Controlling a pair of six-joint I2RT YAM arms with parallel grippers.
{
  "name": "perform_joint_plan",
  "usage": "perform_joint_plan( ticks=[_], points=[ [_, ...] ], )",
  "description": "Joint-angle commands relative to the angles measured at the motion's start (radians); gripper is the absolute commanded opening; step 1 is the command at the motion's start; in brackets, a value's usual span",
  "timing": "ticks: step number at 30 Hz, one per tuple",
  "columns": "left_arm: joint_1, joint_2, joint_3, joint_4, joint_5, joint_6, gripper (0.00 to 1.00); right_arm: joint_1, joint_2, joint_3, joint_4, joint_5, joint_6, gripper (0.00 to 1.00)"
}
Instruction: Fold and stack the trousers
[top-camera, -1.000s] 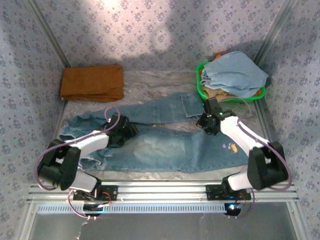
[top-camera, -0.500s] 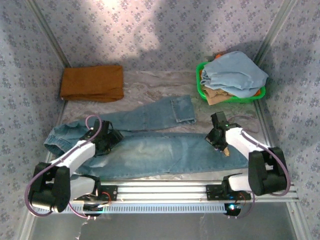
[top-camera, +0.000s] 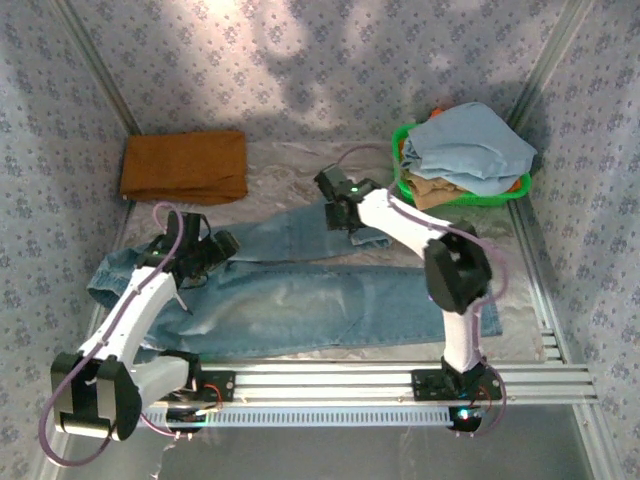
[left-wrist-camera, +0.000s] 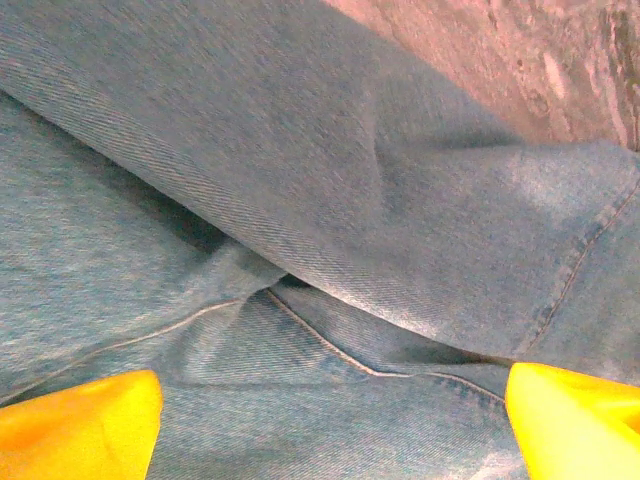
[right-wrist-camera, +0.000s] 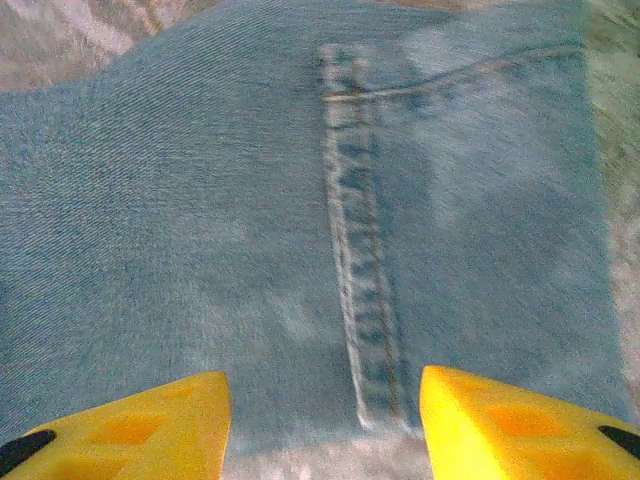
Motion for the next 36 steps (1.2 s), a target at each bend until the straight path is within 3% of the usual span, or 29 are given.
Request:
perform_joint_plan(
  ticks=[1,10,20,30,36],
  points=[
    [0.027,-0.049,0.024,-0.096,0.007,0.035,0.9,-0.027,0.124,0.109,-0.141,0.08,-0.088,0.56],
    [0.062,-0.085,-0.025,-0.083,0.052,0.025,0.91,-0.058,0.21,0.086,-0.147,0.042,-0.089,0.51],
    [0.064,-0.074,0.002,-0.078,0.057,0.028,0.91,-0.092,0.1,0.025,-0.118,0.081,-0.093,0.0],
    [0.067,-0.047,0.054,-0.076,0.067,0.055,0.91,-0.151,-0.208,-0.098,-0.093,0.091,-0.036,0.0],
    [0.067,0.011,0.136,-0.077,0.086,0.112,0.9,-0.299,-0.409,-0.254,-0.099,0.024,0.015,0.0]
  ],
)
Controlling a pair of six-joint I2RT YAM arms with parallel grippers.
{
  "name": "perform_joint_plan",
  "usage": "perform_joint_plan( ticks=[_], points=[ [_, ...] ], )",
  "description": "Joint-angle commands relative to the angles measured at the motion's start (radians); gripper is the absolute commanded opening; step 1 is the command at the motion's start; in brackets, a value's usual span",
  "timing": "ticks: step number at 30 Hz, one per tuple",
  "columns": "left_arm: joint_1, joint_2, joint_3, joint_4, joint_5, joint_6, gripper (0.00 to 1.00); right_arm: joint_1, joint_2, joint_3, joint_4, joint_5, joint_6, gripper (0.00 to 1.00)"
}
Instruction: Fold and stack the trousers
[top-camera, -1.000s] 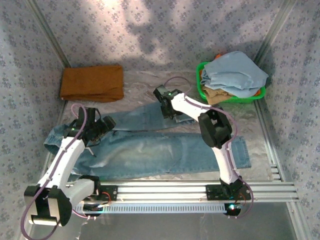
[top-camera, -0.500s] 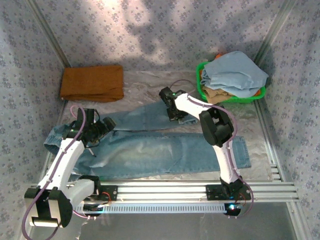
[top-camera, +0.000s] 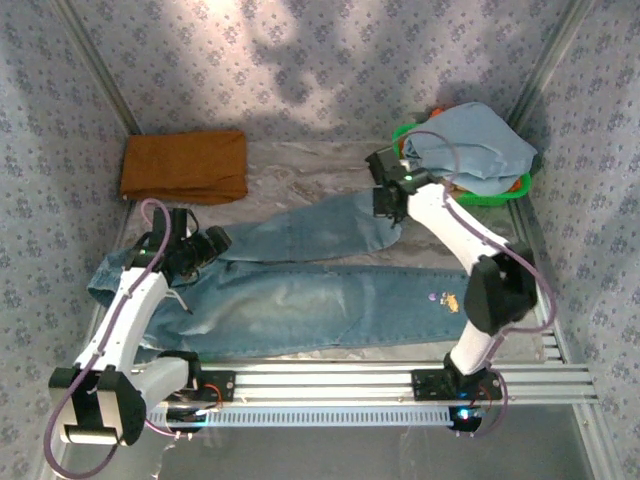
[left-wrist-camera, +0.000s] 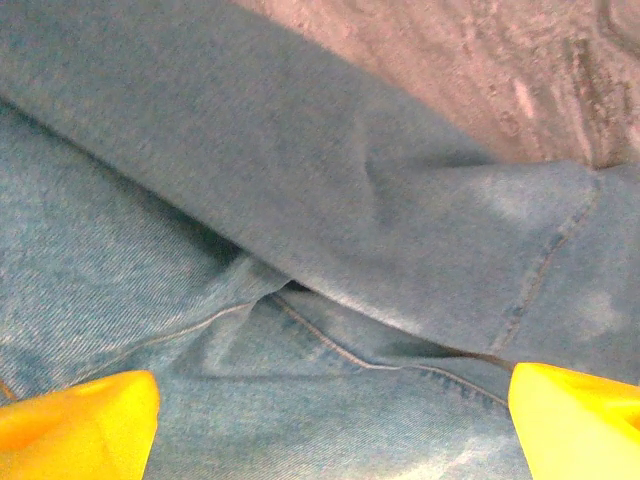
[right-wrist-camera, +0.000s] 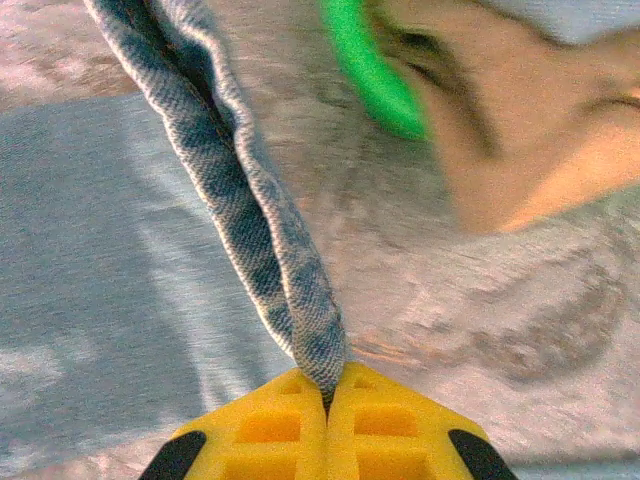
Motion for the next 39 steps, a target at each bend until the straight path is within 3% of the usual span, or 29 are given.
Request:
perform_joint_plan(
  ticks=[1,6,14,17,22,29,35,39],
  points=[
    [0.004,0.039,0.077,-0.007,0.043,0.055,0.9,-0.097,-0.083,-0.1,-0.024,-0.035,0.052,0.0],
    [-0.005,0.108,0.136,0.01,0.099,0.072,0.88,-0.26,-0.162,-0.249,0.003,-0.09,0.048,0.0],
    [-0.014,0.162,0.16,0.009,0.071,0.086,0.89,-0.408,-0.268,-0.397,0.035,-0.14,0.076,0.0],
    [-0.042,0.198,0.133,0.049,0.059,0.048,0.88,-0.409,-0.296,-0.43,0.053,-0.197,0.099,0.0],
    [-0.165,0.26,0.073,0.143,0.033,-0.016,0.86,-0.408,-0.38,-0.502,0.069,-0.279,0.143,0.0],
    [-0.341,0.313,0.048,0.198,-0.009,-0.116,0.83,-0.41,-0.451,-0.535,0.049,-0.266,0.167,0.0],
    [-0.356,0.304,-0.046,0.252,-0.021,-0.203,0.71,-0.409,-0.463,-0.532,0.048,-0.266,0.166,0.0],
    [-0.368,0.311,-0.065,0.283,-0.013,-0.238,0.68,-0.408,-0.466,-0.536,0.049,-0.266,0.167,0.0]
  ],
)
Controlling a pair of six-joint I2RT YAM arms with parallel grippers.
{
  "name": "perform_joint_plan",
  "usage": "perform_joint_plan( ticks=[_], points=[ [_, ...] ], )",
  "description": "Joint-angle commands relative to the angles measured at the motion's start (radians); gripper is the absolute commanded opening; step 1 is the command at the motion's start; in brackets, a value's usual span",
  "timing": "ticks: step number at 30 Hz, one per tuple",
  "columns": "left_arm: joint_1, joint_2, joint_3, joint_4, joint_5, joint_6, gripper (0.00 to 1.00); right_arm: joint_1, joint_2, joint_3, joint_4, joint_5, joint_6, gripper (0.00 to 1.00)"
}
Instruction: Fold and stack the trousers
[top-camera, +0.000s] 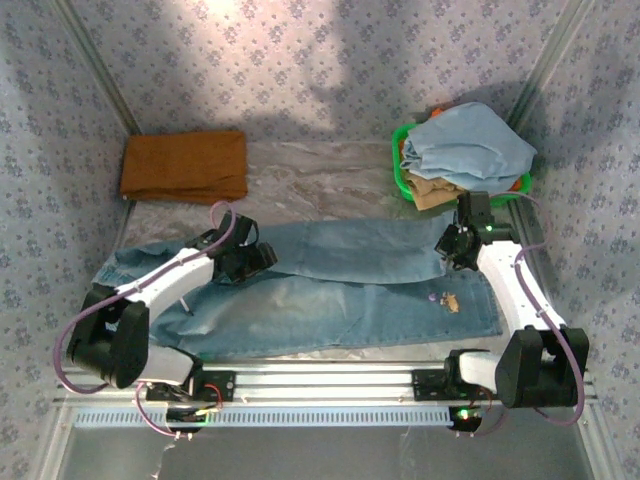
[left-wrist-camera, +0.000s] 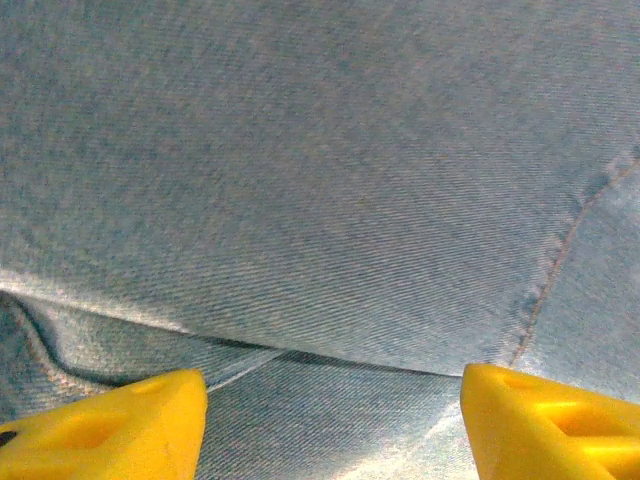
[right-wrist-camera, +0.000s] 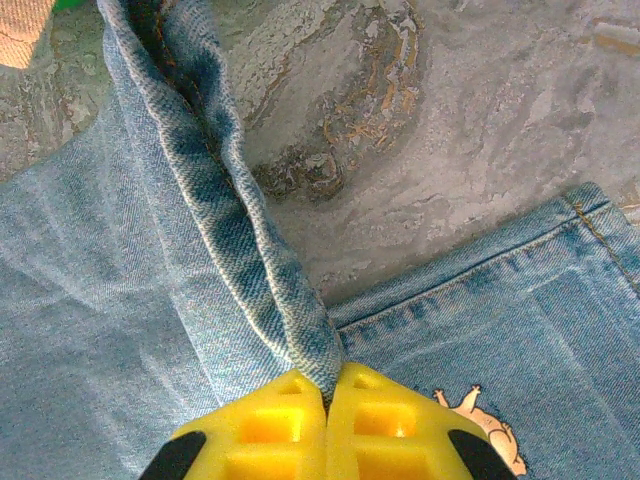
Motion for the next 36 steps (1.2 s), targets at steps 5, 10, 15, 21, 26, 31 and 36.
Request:
perform_joint_plan(
  ticks=[5,10,15,21,26,31,36],
  points=[
    [-0.015,0.039,0.003,0.062,-0.059,-0.085,0.62,0.0,-0.031,-0.027,0.0,0.001,0.02,0.0],
    [-0.015,0.049,0.003,0.107,-0.124,-0.119,0.5,0.011,-0.041,-0.033,0.0,0.003,0.015,0.0],
    [-0.015,0.082,-0.003,0.14,-0.157,-0.14,0.35,0.016,-0.045,-0.047,0.006,0.006,0.012,0.0],
    [-0.015,0.066,-0.014,0.13,-0.195,-0.129,0.0,0.016,-0.069,-0.045,-0.012,0.008,0.006,0.0],
    [-0.014,-0.071,0.006,0.049,-0.233,-0.066,0.0,0.014,-0.141,-0.056,-0.049,-0.006,0.017,0.0],
    [-0.002,-0.227,0.055,-0.097,-0.256,0.014,0.0,0.02,-0.256,-0.103,-0.106,-0.053,0.052,0.0],
    [0.012,-0.326,0.094,-0.195,-0.226,0.072,0.0,0.035,-0.4,-0.124,-0.199,-0.084,0.119,0.0]
  ],
)
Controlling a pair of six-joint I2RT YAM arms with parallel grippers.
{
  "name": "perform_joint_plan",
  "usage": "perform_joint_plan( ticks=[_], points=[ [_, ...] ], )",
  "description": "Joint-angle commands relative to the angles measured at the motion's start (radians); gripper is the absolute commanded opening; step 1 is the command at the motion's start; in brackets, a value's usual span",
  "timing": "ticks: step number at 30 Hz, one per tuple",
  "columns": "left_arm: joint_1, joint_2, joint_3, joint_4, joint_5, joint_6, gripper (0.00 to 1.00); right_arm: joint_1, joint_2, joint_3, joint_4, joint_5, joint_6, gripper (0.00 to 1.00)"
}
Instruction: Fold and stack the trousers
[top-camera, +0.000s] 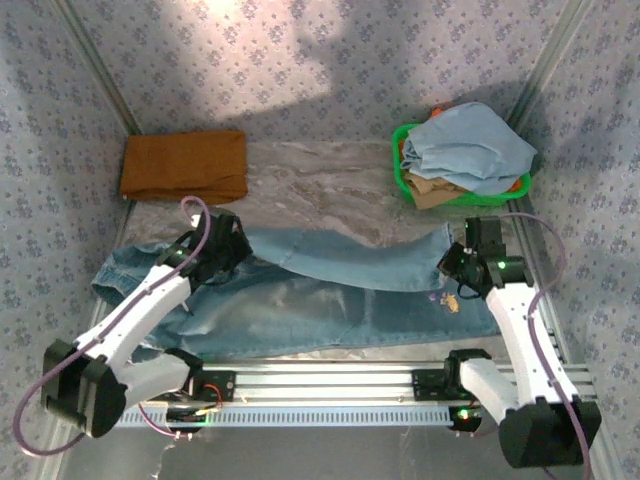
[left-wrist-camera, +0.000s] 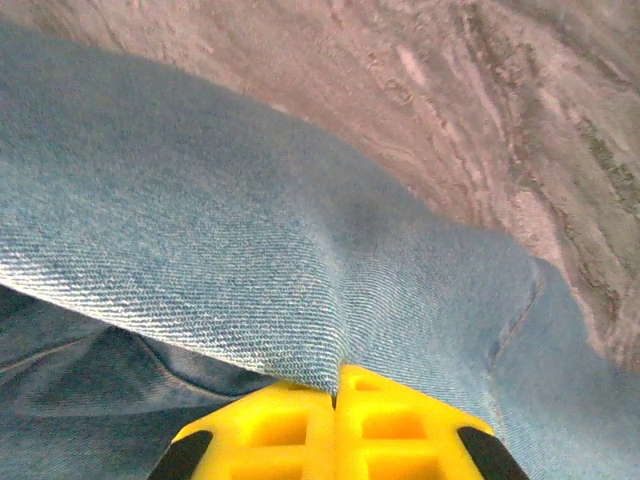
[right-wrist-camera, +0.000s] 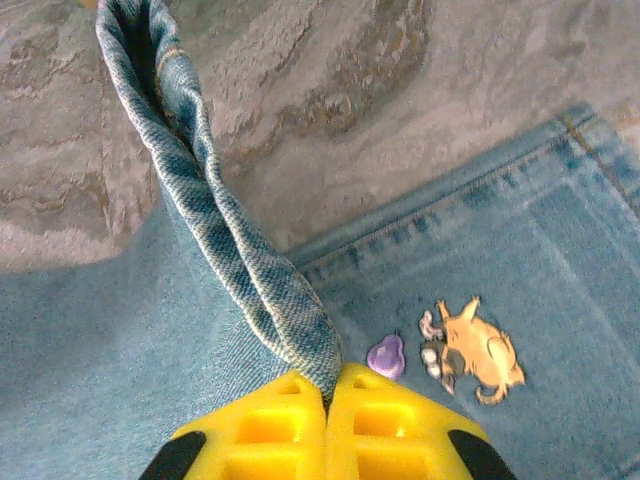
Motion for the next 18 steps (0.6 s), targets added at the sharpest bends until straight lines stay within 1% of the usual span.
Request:
perform_joint_plan(
  ticks=[1,5,7,8,9,11,14,18],
  points=[
    [0.009,-0.05,0.055,-0.127,-0.007,0.075,0.0,0.011,-0.092,-0.013,-0.108,-0.027,0.08,0.0],
    [0.013,-0.068,0.091,-0.16,0.02,0.123,0.0,0.018,-0.172,-0.036,-0.147,-0.095,0.151,0.0],
    [0.034,-0.028,0.133,-0.161,0.026,0.156,0.0,0.018,-0.17,-0.031,-0.133,-0.121,0.191,0.0],
    [0.052,0.001,0.157,-0.149,0.048,0.174,0.0,0.017,-0.16,-0.027,-0.116,-0.136,0.213,0.0],
    [0.073,0.047,0.193,-0.134,0.084,0.191,0.0,0.016,-0.141,-0.019,-0.096,-0.156,0.243,0.0],
    [0.097,0.154,0.28,-0.108,0.121,0.225,0.0,0.001,-0.086,-0.003,-0.036,-0.191,0.297,0.0],
    [0.121,0.376,0.454,-0.085,0.175,0.291,0.0,-0.037,0.035,0.024,0.096,-0.226,0.376,0.0],
    [0.158,0.713,0.72,-0.08,0.303,0.333,0.0,-0.089,0.25,0.05,0.295,-0.283,0.54,0.0]
  ],
)
